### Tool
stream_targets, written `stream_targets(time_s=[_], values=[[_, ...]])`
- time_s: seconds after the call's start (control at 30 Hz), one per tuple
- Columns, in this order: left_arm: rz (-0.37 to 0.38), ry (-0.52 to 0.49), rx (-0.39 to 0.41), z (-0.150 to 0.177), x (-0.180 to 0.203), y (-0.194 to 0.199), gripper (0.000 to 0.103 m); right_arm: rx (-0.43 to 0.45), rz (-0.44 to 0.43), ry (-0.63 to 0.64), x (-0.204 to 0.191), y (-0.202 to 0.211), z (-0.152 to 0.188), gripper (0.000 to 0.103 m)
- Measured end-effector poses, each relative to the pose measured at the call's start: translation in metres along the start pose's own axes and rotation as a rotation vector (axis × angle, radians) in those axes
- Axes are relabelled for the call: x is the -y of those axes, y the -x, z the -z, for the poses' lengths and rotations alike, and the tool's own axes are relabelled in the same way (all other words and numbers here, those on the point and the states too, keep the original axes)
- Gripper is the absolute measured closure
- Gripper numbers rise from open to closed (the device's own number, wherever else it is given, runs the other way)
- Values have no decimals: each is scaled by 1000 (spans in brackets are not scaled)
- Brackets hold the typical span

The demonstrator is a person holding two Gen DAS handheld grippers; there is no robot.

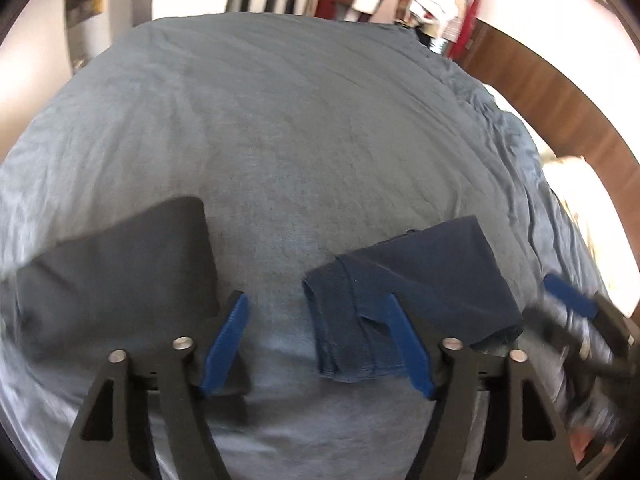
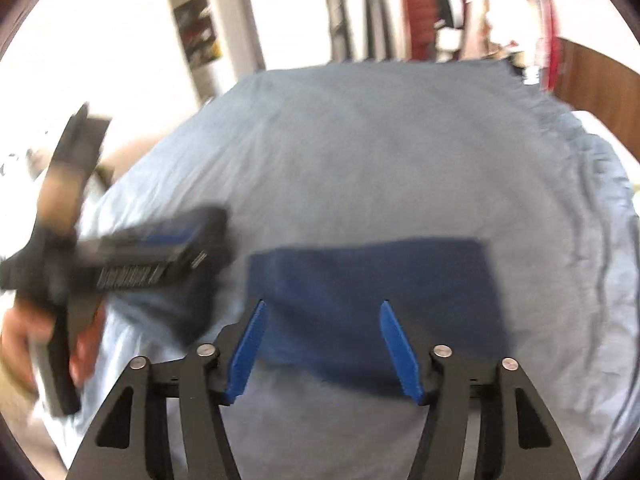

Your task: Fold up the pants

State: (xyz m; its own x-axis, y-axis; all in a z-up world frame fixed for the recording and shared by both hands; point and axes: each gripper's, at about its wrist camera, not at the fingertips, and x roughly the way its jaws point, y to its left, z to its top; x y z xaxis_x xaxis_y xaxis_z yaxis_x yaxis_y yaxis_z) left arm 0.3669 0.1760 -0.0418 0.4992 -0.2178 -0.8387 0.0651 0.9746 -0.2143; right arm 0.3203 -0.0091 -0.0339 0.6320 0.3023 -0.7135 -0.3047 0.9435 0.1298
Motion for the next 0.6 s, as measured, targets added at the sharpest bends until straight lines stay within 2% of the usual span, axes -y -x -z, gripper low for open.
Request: stream_targets(time_s=[0.1, 0.23, 0.3, 0.6], values=[[4, 64, -34, 3, 5, -18, 28, 20, 79, -31, 35, 0, -8, 39], [41, 127, -73, 3, 11, -33, 28, -7, 175, -128, 83, -15, -7, 39], [2, 121, -77, 3, 17, -41, 28, -17, 198, -182, 103, -23, -5, 39], [-23, 189, -137, 11, 14, -77, 28, -85, 168, -306, 138, -63, 5, 39]])
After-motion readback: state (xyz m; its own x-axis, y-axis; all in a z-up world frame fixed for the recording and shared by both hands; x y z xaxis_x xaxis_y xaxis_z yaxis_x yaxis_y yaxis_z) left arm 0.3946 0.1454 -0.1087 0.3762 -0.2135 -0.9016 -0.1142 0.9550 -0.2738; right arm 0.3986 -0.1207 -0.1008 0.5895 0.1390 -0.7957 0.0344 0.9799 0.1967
